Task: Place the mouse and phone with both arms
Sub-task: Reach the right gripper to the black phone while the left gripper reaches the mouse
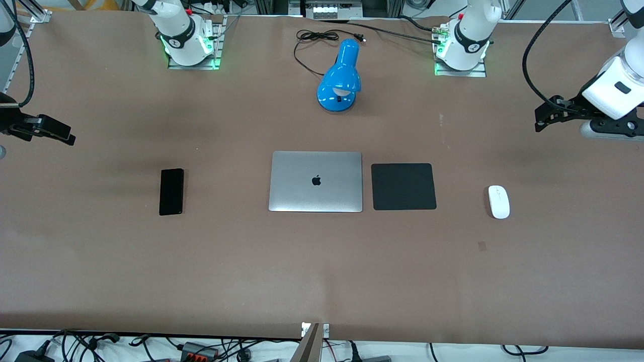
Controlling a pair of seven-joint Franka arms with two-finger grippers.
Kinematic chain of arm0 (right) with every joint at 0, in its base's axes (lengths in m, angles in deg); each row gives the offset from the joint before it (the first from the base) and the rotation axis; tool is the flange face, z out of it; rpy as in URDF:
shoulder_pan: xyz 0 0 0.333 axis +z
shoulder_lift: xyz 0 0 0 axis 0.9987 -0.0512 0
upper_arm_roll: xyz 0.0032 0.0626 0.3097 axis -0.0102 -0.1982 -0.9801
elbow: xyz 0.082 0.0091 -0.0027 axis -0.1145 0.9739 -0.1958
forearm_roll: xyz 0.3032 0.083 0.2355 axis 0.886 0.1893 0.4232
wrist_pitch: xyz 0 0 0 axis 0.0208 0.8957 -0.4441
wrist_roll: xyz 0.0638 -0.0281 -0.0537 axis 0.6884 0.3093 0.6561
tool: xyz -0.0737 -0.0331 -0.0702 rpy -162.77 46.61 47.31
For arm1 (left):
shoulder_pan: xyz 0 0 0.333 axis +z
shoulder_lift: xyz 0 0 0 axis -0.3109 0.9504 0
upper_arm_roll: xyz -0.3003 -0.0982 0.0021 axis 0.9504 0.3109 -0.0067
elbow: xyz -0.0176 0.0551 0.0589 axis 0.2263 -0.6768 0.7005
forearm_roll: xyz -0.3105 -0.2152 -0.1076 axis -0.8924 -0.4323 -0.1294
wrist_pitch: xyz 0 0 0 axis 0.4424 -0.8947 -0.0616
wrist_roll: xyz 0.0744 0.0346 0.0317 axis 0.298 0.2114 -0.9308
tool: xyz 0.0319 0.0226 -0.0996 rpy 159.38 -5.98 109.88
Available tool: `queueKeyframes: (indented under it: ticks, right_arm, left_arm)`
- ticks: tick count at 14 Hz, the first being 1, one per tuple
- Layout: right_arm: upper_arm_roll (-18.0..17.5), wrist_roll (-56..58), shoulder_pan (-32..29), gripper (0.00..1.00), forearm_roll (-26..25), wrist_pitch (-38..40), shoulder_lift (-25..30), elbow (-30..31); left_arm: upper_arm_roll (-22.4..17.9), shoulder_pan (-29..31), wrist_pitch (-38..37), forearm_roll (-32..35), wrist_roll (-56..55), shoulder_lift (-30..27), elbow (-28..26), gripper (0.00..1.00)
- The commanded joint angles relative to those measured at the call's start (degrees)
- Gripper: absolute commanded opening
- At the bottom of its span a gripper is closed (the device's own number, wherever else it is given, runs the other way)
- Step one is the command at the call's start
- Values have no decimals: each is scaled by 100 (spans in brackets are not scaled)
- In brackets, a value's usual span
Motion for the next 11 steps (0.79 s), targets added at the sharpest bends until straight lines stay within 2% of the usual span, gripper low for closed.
queueKeyframes:
  ticks: [1,3,11]
  right_arm:
    - [-36,144,-64,100,10,130,-45,-146]
    - [-36,161,-64,100,10,130,-45,-146]
    - [-36,179,-90,100,2,218,-45,-154]
  left_arm:
    - [-187,-184,109,-98,-45,-170,-122,100]
    - [-188,-97,74,-369,-28,-109,-112,100]
    - [-144,-88,30,-327,-27,23,54,100]
